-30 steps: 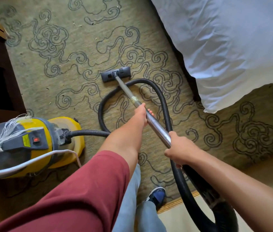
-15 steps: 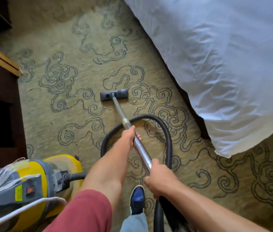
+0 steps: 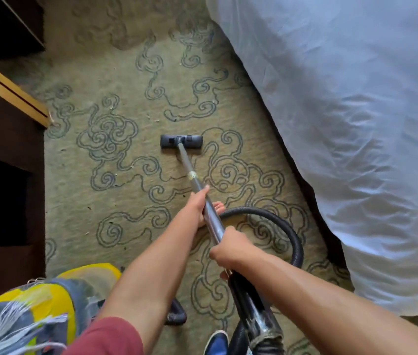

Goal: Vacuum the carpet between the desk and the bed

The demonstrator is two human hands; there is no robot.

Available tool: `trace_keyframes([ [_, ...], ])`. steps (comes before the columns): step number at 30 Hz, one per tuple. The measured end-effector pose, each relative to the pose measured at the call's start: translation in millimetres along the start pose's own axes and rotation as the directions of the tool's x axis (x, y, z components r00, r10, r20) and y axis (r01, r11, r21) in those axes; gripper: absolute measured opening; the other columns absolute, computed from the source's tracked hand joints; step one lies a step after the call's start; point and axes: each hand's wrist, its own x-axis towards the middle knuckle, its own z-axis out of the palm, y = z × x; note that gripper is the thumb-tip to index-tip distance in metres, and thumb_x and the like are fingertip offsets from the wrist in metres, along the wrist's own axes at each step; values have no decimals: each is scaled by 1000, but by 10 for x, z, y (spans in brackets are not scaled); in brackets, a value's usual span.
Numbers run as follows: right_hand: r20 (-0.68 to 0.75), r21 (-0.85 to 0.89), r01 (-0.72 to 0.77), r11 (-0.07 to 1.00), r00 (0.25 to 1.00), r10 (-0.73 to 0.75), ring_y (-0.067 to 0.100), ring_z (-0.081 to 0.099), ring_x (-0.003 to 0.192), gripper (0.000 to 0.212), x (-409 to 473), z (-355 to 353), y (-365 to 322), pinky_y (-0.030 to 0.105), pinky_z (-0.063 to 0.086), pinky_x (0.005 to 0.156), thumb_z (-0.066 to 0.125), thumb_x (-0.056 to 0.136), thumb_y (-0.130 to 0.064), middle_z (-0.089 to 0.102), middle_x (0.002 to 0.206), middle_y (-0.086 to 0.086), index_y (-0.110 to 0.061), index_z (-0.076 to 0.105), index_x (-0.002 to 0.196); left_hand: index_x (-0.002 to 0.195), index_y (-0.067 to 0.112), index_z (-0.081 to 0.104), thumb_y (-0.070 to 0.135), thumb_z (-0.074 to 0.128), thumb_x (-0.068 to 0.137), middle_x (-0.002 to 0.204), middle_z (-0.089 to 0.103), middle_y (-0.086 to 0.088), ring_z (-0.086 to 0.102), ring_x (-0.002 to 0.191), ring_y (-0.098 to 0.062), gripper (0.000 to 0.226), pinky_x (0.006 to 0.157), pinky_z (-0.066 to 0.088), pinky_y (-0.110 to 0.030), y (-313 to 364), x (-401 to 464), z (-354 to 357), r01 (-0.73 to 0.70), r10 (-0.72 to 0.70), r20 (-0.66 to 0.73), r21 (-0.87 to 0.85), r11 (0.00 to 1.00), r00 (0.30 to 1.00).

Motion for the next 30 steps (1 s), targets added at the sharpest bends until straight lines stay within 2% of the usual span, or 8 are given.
trace_keyframes([
  [2,-28,-71,59,996,998,-61,36,67,107,37,173,-93,-228,46,57,90,58,88,-18,60,126,17,-7,46,121,136,6,43,30,58,101,84,61,-19,60,63,-27,45,38,54,-30,140,14,12,-42,42,1,13,999,999],
  [6,16,-159,87,984,996,-85,34,71,100,39,432,-562,-637,44,59,85,61,84,-16,65,117,19,-2,51,119,113,7,44,25,53,104,70,48,-11,50,53,-22,22,41,45,-27,659,169,205,-54,55,-58,10,998,997],
  [8,2,-168,107,980,994,-108,28,74,78,33,630,-888,-900,35,62,65,63,80,-14,69,99,16,-3,56,110,112,6,44,23,53,103,70,49,-12,49,53,-24,21,45,43,-30,1072,248,345,-83,83,-72,4,997,994],
  [12,31,-183,100,978,995,-96,15,59,44,24,836,-1266,-1259,13,35,30,61,80,-13,60,76,8,-5,54,102,111,4,47,27,54,103,72,50,-13,50,55,-24,25,49,43,-30,1548,395,457,-37,35,-107,-22,999,994],
  [17,111,54,63,997,991,-68,30,65,56,20,1000,-1434,-1726,37,59,53,59,86,1,65,90,22,2,55,106,109,1,48,26,56,102,72,53,-14,50,56,-25,27,51,45,-32,2094,464,397,-48,52,-129,30,998,990],
  [21,181,157,28,987,982,-57,34,66,67,36,1128,-1382,-2166,40,60,57,56,89,2,61,111,27,2,48,124,111,1,47,27,56,102,71,50,-12,48,56,-25,28,53,44,-33,2493,599,149,-28,39,-129,86,996,991],
  [25,157,147,75,986,983,-98,39,70,97,37,1294,-1493,-2589,49,60,81,59,88,-3,63,118,27,4,51,124,117,0,47,27,57,101,73,55,-15,52,57,-26,33,51,46,-34,2907,754,48,-58,76,-145,126,990,987],
  [30,177,177,40,983,982,-72,36,69,77,36,1610,-1610,-3043,29,53,43,62,88,-5,63,114,24,2,50,122,116,1,46,28,57,101,74,57,-15,55,57,-26,33,51,48,-33,3416,1116,-93,-105,123,-114,153,983,986],
])
